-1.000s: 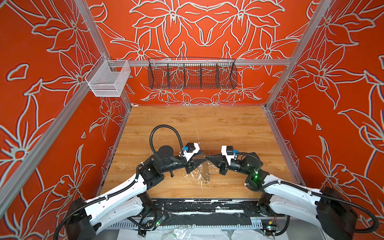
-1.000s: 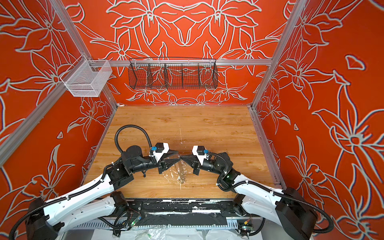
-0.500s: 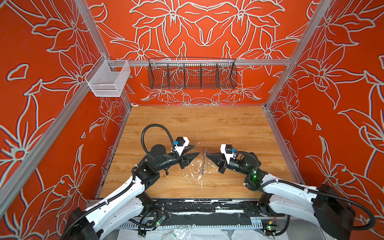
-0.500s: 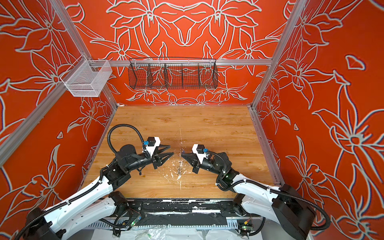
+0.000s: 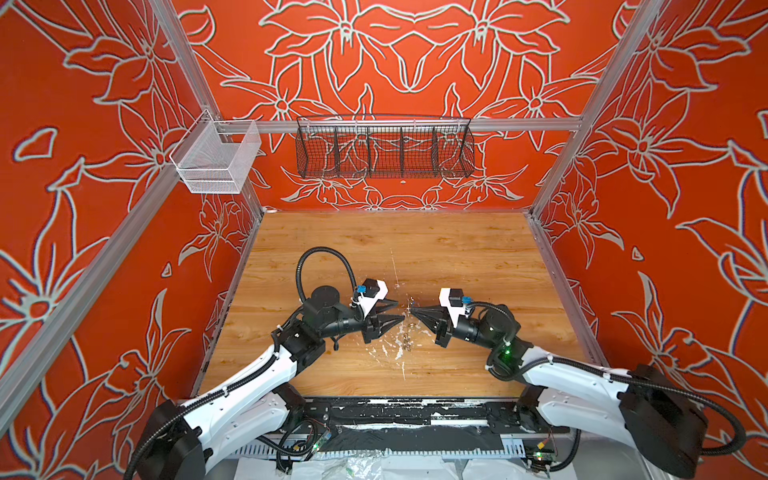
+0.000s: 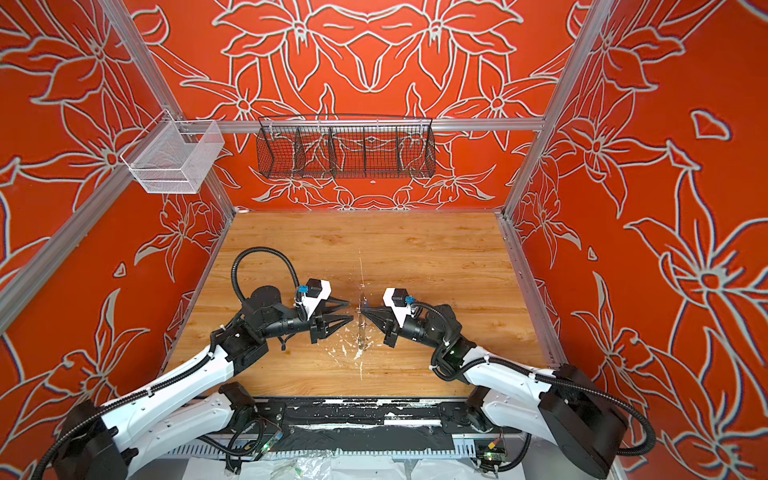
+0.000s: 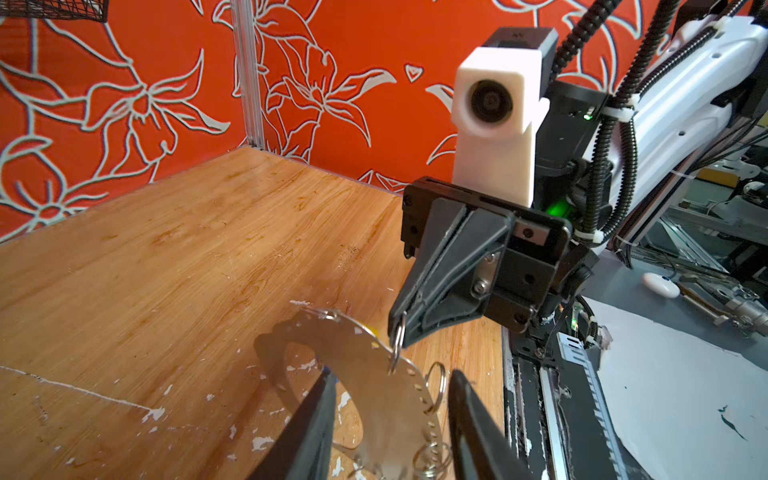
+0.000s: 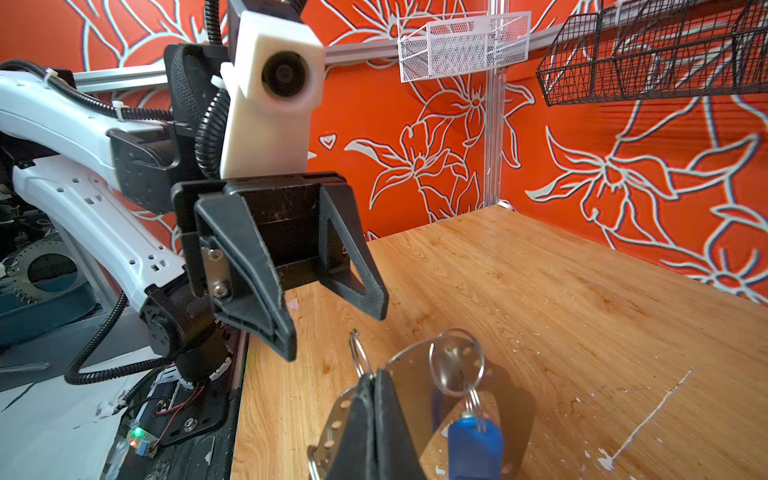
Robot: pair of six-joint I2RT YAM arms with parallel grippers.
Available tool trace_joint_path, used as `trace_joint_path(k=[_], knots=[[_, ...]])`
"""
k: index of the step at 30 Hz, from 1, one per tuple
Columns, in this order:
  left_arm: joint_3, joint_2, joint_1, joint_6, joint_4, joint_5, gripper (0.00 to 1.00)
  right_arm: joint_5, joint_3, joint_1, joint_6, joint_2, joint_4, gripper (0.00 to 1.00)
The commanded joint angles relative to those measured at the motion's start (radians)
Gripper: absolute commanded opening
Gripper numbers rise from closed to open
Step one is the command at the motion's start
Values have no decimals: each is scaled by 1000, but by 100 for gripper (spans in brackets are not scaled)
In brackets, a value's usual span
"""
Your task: Put the keys on the keyring
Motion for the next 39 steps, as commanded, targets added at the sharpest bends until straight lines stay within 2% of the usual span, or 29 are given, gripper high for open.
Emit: trace_joint_path(k=[1, 11, 30, 35, 39], knots=[[34, 2, 5, 21, 29, 29, 42, -31, 20, 7, 22, 5, 71, 0], [46, 19, 6, 27, 29, 31, 34, -49, 22, 7, 34, 5, 79, 0], [71, 55, 5, 43, 23, 48, 29, -64, 28, 8, 39, 13, 92, 0], [71, 86, 6, 46, 24, 54, 23, -65, 29, 8, 41, 17, 93, 0], [74, 92, 6, 46, 23, 61, 23, -70, 32, 7, 46, 23, 100, 0]])
